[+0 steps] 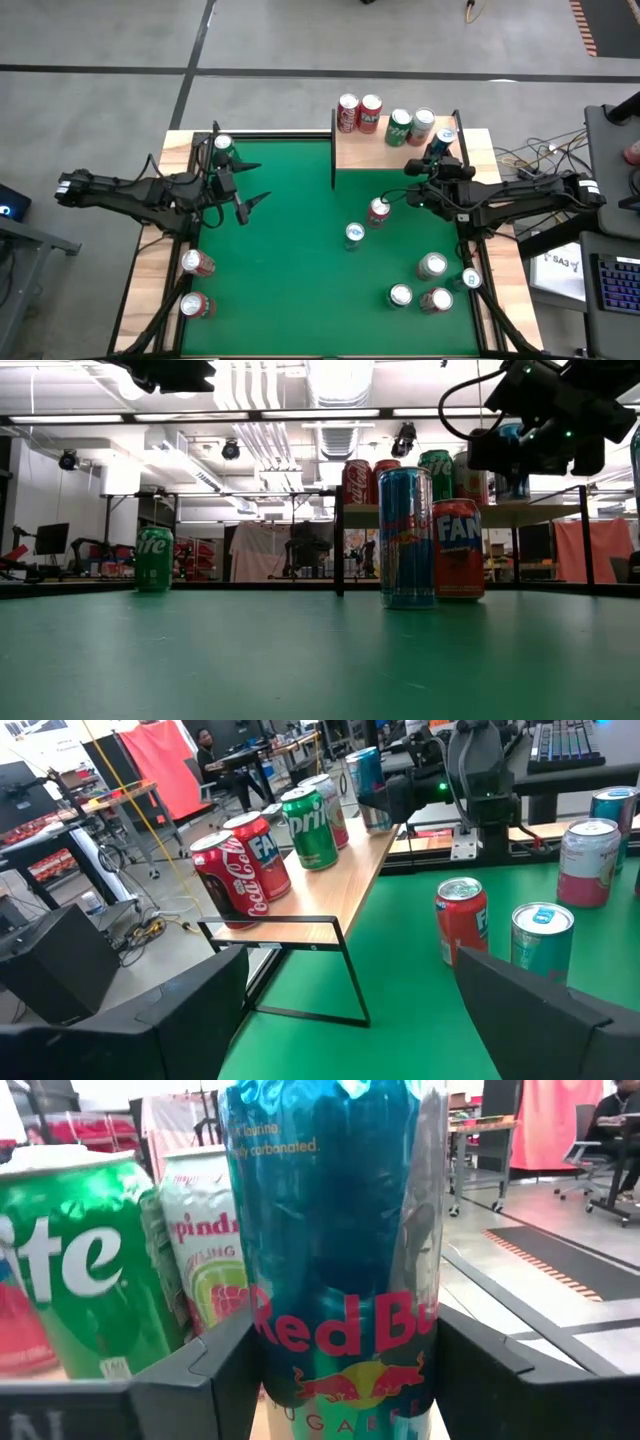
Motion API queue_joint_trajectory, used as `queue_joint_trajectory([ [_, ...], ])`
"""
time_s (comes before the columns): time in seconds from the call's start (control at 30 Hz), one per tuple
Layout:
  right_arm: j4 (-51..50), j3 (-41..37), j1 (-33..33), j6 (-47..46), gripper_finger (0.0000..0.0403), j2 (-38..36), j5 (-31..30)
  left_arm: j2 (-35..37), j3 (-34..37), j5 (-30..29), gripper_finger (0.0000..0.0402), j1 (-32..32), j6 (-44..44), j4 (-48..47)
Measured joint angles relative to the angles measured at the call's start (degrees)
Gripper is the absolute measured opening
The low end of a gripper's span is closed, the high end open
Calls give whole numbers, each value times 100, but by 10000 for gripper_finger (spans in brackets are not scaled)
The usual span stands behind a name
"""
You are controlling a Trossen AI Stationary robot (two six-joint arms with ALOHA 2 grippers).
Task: Place canned beverage on shelf
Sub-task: Put the top blue soda can on the shelf
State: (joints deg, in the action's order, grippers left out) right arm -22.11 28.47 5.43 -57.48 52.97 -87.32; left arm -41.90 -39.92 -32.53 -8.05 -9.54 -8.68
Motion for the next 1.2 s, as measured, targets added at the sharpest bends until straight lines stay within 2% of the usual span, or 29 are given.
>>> queue_joint_trajectory([
  [0.77,-7,28,61,103,314,-2,22,-5,0,0,338,0,0,-36],
  [1.2,0,1148,61,1721,325,-4,-239,-5,0,0,338,0,0,-38],
])
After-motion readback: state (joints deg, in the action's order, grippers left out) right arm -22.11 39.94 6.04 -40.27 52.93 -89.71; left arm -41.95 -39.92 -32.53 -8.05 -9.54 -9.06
